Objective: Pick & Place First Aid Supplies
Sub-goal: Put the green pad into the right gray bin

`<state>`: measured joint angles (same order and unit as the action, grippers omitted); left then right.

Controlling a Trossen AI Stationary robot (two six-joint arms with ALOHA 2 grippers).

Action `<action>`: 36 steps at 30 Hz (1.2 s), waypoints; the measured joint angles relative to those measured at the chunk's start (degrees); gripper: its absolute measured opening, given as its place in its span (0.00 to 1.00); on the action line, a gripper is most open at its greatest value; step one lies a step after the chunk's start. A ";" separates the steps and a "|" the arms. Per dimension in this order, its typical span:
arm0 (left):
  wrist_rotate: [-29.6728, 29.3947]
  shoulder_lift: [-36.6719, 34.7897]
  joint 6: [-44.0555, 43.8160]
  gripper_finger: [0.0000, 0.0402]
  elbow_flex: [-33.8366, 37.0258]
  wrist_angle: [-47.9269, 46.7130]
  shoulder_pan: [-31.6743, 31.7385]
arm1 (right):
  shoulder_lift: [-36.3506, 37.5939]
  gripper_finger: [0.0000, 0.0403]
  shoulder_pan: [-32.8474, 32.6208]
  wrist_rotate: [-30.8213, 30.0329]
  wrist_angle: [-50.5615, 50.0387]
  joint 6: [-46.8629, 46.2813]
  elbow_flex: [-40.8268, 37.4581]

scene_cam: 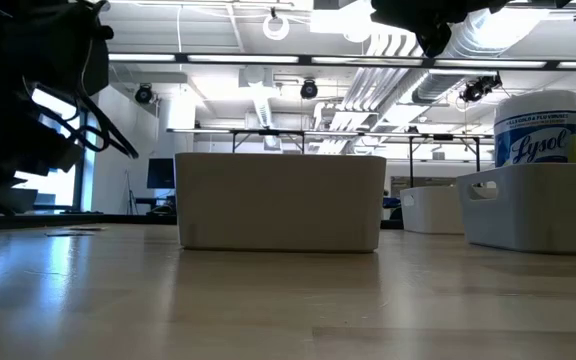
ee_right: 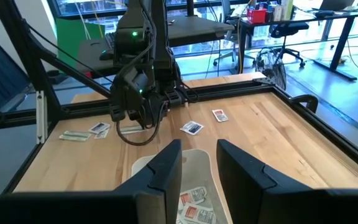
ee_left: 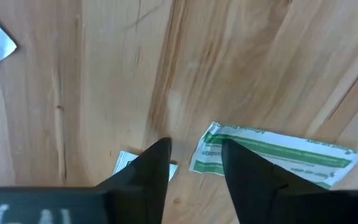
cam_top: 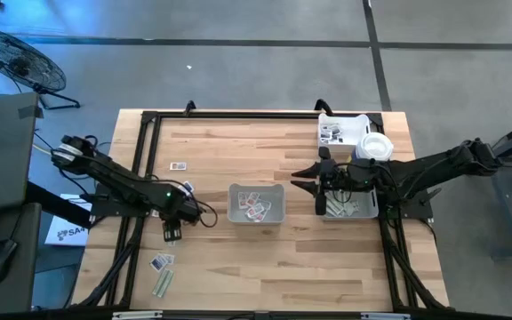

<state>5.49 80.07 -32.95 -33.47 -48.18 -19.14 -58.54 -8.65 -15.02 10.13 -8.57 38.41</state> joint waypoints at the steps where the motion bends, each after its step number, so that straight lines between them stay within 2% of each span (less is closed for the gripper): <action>1: -0.27 0.20 0.00 0.33 0.02 0.01 0.00 | 0.00 0.23 -0.01 0.00 0.00 0.04 0.00; 8: -2.36 0.22 -0.32 0.07 0.09 0.43 0.00 | 0.00 0.23 0.00 -0.01 -0.01 1.11 0.00; 10: -3.00 0.22 -1.00 0.02 0.09 0.45 0.00 | 0.00 0.23 0.01 0.49 -0.01 1.11 0.00; 15: -4.71 -0.50 -3.16 0.02 -2.01 -0.95 -0.09 | -0.46 0.23 -0.01 2.30 0.16 1.13 0.02; 20: -15.03 -2.08 -3.31 0.01 -8.21 -0.76 0.03 | -4.48 0.23 -0.05 4.20 2.46 1.33 0.04; 27: -22.94 -2.38 -2.25 0.00 -18.87 -8.16 0.04 | -15.26 0.31 -1.26 1.42 16.55 7.11 0.14; 31: -31.89 -2.66 -0.72 0.00 -25.37 -9.62 0.02 | -22.01 0.39 -0.60 -0.08 23.69 7.20 1.53; 36: -43.00 -2.66 8.20 0.00 -30.82 -7.10 0.04 | -30.04 0.44 0.49 -2.19 24.70 10.65 6.56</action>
<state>-37.51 77.41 -24.75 -64.29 -55.28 -19.10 -88.58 -8.16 -17.21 34.83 2.08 44.97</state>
